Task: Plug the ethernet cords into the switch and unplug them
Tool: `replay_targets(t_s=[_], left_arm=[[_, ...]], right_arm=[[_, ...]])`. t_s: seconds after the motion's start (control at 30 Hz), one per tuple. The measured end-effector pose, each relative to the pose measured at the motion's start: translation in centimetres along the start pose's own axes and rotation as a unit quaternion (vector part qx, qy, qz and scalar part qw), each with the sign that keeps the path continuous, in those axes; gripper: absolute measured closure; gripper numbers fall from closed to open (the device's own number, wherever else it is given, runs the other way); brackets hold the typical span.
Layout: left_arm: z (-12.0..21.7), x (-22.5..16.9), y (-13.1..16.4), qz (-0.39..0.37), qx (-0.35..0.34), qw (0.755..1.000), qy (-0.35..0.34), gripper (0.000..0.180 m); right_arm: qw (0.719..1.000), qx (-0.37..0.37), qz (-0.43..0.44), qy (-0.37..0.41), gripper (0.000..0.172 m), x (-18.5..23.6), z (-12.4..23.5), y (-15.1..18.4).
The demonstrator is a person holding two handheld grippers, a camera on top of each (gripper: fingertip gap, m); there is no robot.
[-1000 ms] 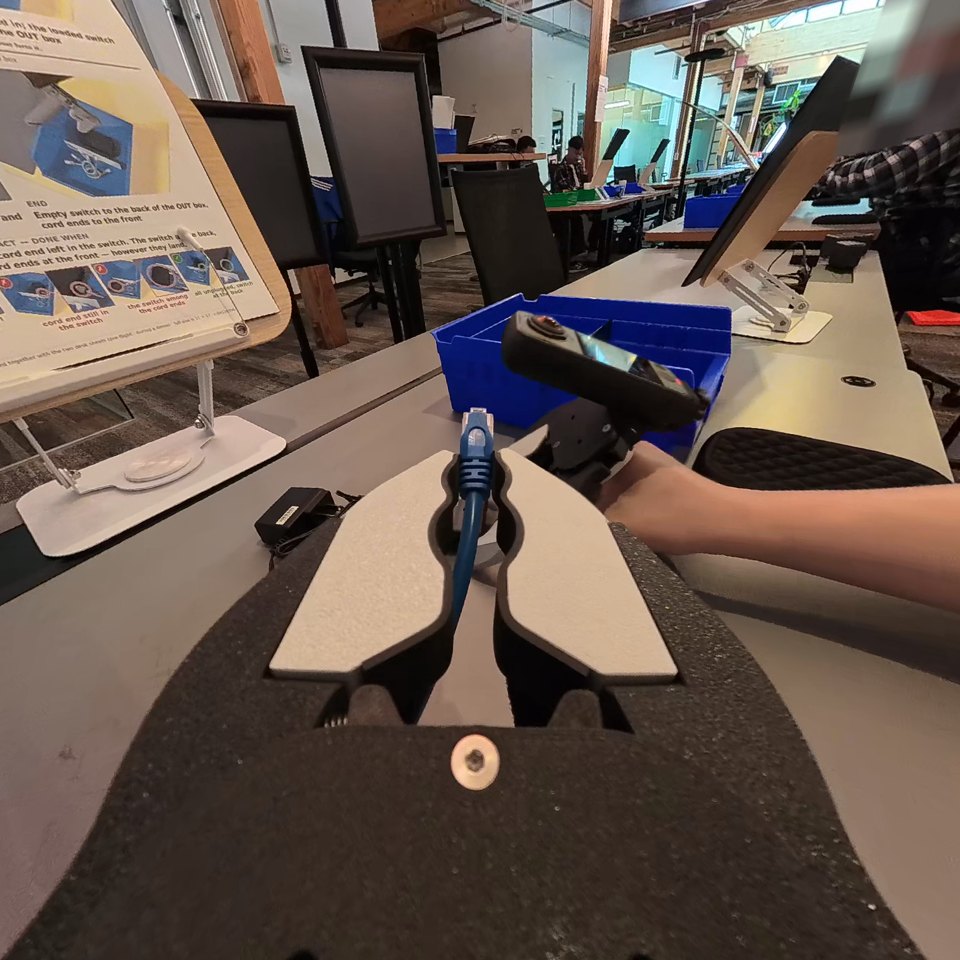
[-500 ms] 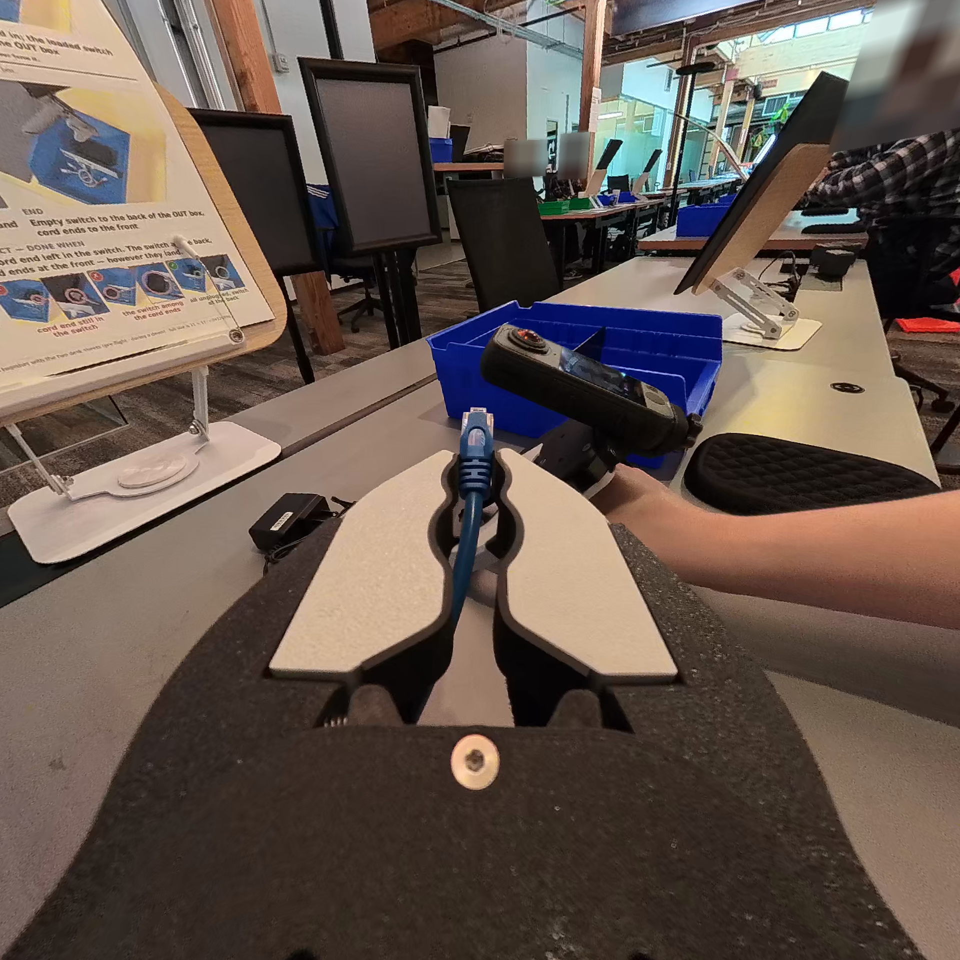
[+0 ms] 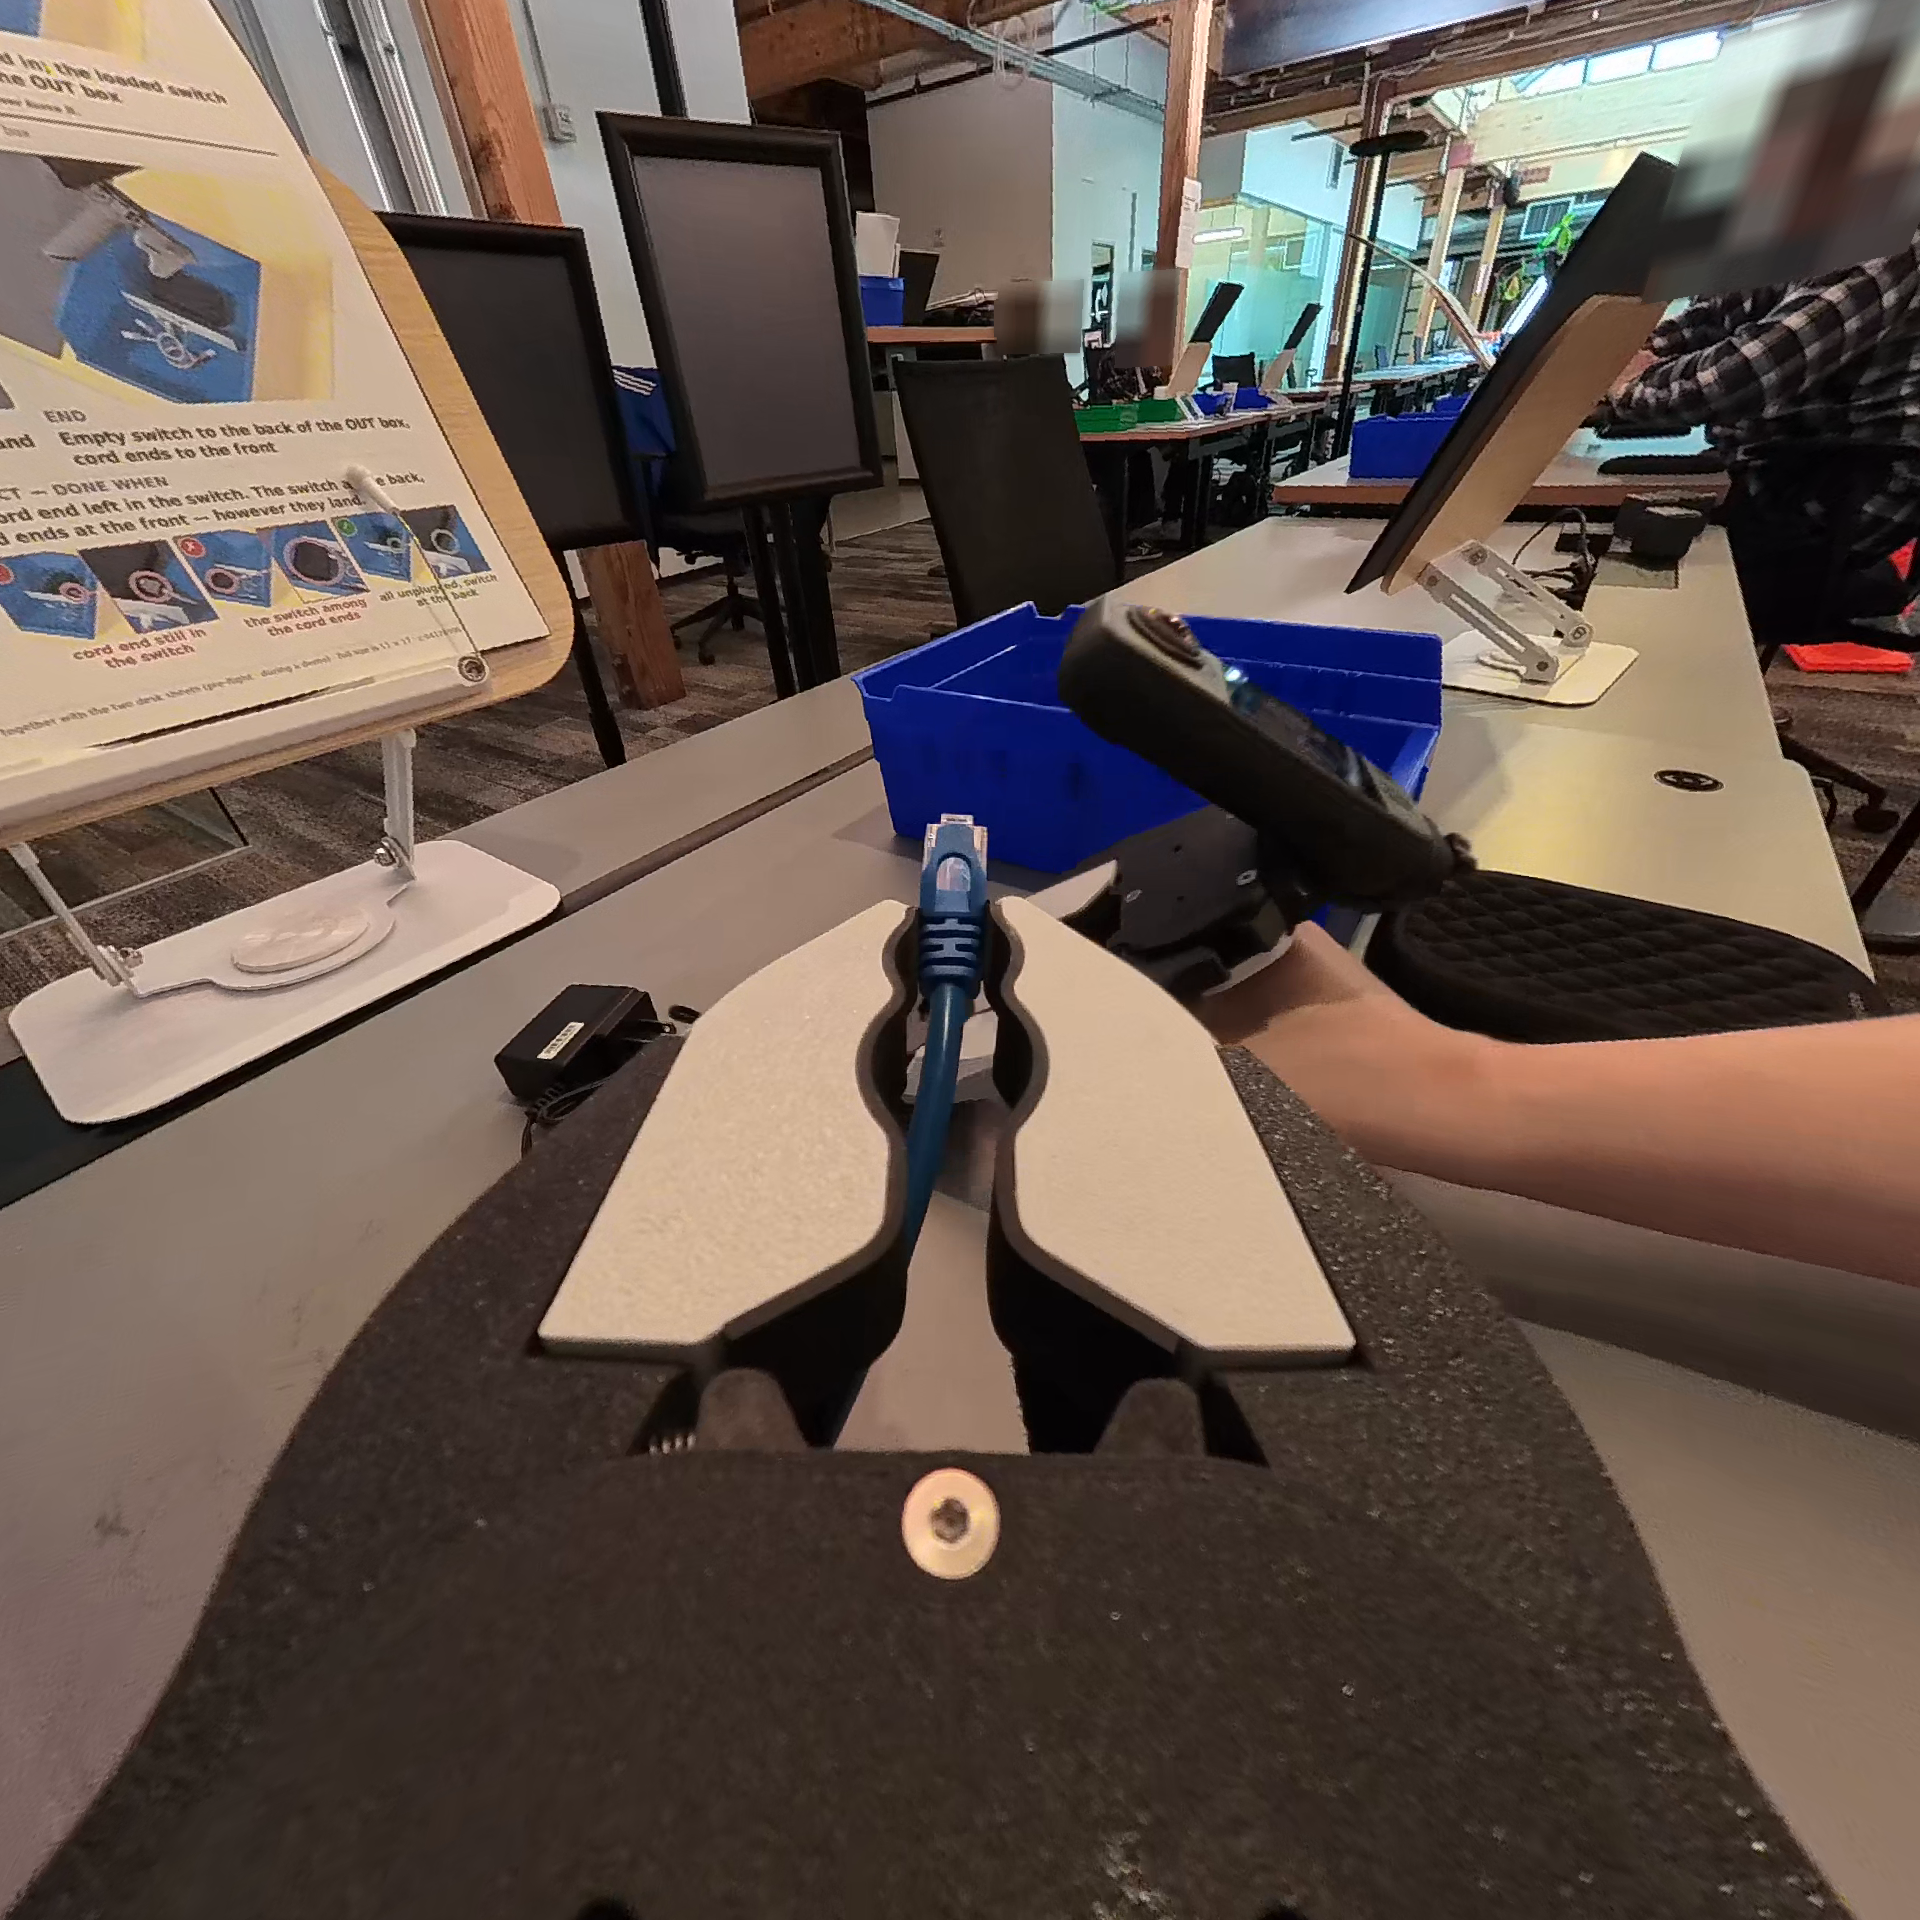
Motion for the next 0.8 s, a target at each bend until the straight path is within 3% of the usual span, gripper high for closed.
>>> replay_targets(t_s=[0.23,0.37,0.8], left_arm=[[-0.2,0.0,0.2,-0.002,0.006,1.0,-0.001,0.17],[-0.2,0.3,0.3,0.002,0.008,1.0,-0.005,0.17],[-0.2,0.5,0.4,0.007,0.014,1.0,-0.009,0.17]], right_arm=[[0.995,-0.07,-0.003,-0.067,0.111,0.5,2.4,-1.3],[0.993,-0.075,-0.018,-0.091,0.111,0.1,2.7,-1.5],[0.941,-0.084,-0.247,-0.217,0.111,-1.3,2.5,-1.1]])
Point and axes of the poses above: each gripper's, where its closed fingertips meet, z back along the fingers, y out of its underside, x = y × z across the jaws, the point moved 5 cm from there along z, back along the fingers, and after that the axes turned 11 degrees about -y, right-handed, at the moved point
